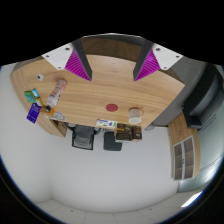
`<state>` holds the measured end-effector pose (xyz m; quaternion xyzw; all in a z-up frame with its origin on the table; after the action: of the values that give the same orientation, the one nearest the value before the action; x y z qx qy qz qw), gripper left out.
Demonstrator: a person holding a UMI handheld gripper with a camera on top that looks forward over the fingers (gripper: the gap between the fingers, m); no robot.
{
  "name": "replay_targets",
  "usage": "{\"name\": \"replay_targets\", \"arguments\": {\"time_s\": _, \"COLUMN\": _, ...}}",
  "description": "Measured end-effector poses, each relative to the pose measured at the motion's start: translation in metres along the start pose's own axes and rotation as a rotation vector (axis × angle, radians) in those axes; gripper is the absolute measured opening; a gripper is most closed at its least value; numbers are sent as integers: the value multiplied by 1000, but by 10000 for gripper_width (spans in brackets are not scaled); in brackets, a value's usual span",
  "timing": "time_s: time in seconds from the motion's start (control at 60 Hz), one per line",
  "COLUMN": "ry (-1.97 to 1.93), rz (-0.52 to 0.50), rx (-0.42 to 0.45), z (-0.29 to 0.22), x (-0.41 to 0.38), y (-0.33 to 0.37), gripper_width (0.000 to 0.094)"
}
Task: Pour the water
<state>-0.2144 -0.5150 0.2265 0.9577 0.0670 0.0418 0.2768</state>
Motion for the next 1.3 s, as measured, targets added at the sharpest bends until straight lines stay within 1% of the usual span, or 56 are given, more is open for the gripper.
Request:
{"name": "replay_targets", "arguments": {"time_s": 0.15, "ry": -22, "rz": 42, "rx": -11, "z": 30, "x": 103, "y": -24, "gripper_width": 855}}
{"name": "replay_targets", "arguments": {"time_s": 0.283, "ry": -7, "rz": 97, "rx": 31, "z": 48, "x": 190, "y": -56, "gripper_width": 856}}
{"name": "replay_targets", "arguments": {"time_s": 0.367, "ry": -17, "rz": 114, "rx": 50, "z": 55, "x": 232, "y": -82, "gripper_width": 856}}
{"name": "replay_targets", "arguments": {"time_s": 0.583, "ry": -82, "rz": 92, "rx": 150, "z": 42, "x": 290, "y": -154, "gripper_width": 853}}
{"name": "replay_targets", "arguments": {"time_s": 0.717, "ry": -109, "rz": 80, "rx": 185, "z": 33, "x": 305, "y": -193, "gripper_width": 841}}
{"name": "replay_targets", "arguments": {"time_s": 0.767, "ry": -115, "rz": 71, "rx": 203, "z": 29, "x": 306, "y": -204, "gripper_width": 818}}
{"name": "replay_targets", "arguments": {"time_s": 0.867, "ry": -115, "rz": 76, "rx": 204, "z": 28, "x": 308, "y": -224, "gripper_width": 761}}
{"name": "replay_targets", "arguments": {"time_s": 0.95, "ry": -118, "rz": 79, "rx": 196, "z": 32, "x": 307, "y": -237, "gripper_width": 624}}
{"name": "replay_targets", "arguments": {"time_s": 1.017, "ry": -130, "rz": 67, "rx": 211, "z": 29, "x": 304, "y": -242, "gripper_width": 505}}
{"name": "replay_targets", "arguments": {"time_s": 1.117, "ry": -133, "rz": 80, "rx": 225, "z": 30, "x": 304, "y": -243, "gripper_width": 460}}
{"name": "replay_targets", "arguments": {"time_s": 1.15, "ry": -138, "rz": 80, "rx": 228, "z": 30, "x": 304, "y": -243, "gripper_width": 412}}
{"name": "replay_targets", "arguments": {"time_s": 1.167, "ry": -142, "rz": 83, "rx": 229, "z": 30, "x": 304, "y": -243, "gripper_width": 411}}
{"name": "replay_targets", "arguments": {"time_s": 1.2, "ry": -145, "rz": 93, "rx": 230, "z": 30, "x": 304, "y": -243, "gripper_width": 374}}
{"name": "replay_targets", "arguments": {"time_s": 1.233, "ry": -141, "rz": 105, "rx": 229, "z": 30, "x": 305, "y": -244, "gripper_width": 373}}
{"name": "replay_targets", "arguments": {"time_s": 1.267, "ry": -132, "rz": 116, "rx": 225, "z": 31, "x": 306, "y": -244, "gripper_width": 341}}
{"name": "replay_targets", "arguments": {"time_s": 1.3, "ry": -124, "rz": 127, "rx": 224, "z": 31, "x": 307, "y": -244, "gripper_width": 341}}
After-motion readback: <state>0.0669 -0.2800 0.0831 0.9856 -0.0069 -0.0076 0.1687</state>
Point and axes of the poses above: the point between the fingertips, and its own axes, seen from behind it with the camera up: x to the right, z down, y backward, against the way the camera looks, the point moved 5 cm from there along y, backward, against the way the camera looks, and after that the axes turned 2 degrees about x, right-handed, at the moved point
